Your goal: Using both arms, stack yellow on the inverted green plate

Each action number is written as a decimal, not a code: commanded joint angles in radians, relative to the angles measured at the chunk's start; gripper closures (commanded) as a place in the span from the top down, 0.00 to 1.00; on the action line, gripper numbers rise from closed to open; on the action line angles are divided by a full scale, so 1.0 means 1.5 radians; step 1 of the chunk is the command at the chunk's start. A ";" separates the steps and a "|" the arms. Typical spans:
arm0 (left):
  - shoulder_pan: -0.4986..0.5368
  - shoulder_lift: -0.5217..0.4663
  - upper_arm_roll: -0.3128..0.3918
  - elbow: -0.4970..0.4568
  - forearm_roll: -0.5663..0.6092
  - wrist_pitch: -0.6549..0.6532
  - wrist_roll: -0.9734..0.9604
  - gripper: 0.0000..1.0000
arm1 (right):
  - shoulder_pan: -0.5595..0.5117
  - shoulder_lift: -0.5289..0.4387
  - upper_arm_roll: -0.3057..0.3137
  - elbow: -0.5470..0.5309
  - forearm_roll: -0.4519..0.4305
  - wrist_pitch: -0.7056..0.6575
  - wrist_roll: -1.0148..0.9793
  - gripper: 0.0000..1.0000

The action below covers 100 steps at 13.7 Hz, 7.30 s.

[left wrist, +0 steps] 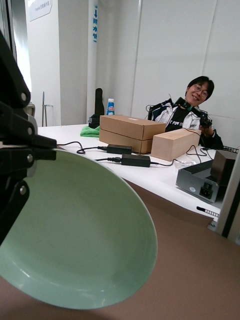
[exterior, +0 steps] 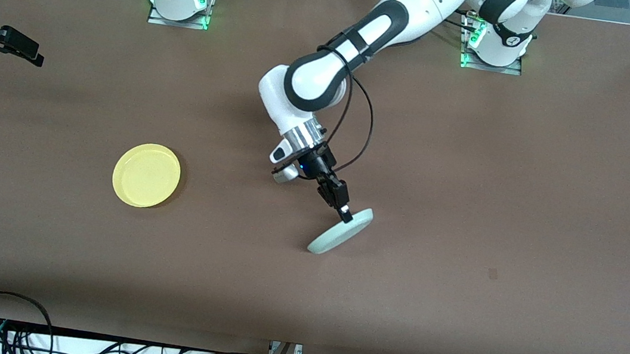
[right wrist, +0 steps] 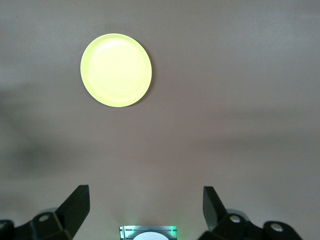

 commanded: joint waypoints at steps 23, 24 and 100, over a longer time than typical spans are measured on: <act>-0.100 0.021 0.010 0.032 -0.451 0.141 -0.500 1.00 | -0.006 -0.006 0.002 -0.003 0.000 -0.012 0.003 1.00; -0.067 0.006 0.009 0.032 -0.524 0.141 -0.494 1.00 | -0.006 -0.006 0.003 -0.003 0.000 -0.012 0.003 1.00; 0.541 -0.571 0.036 -0.223 -0.842 -0.148 0.386 1.00 | 0.237 0.265 0.173 -0.108 0.007 0.596 0.431 1.00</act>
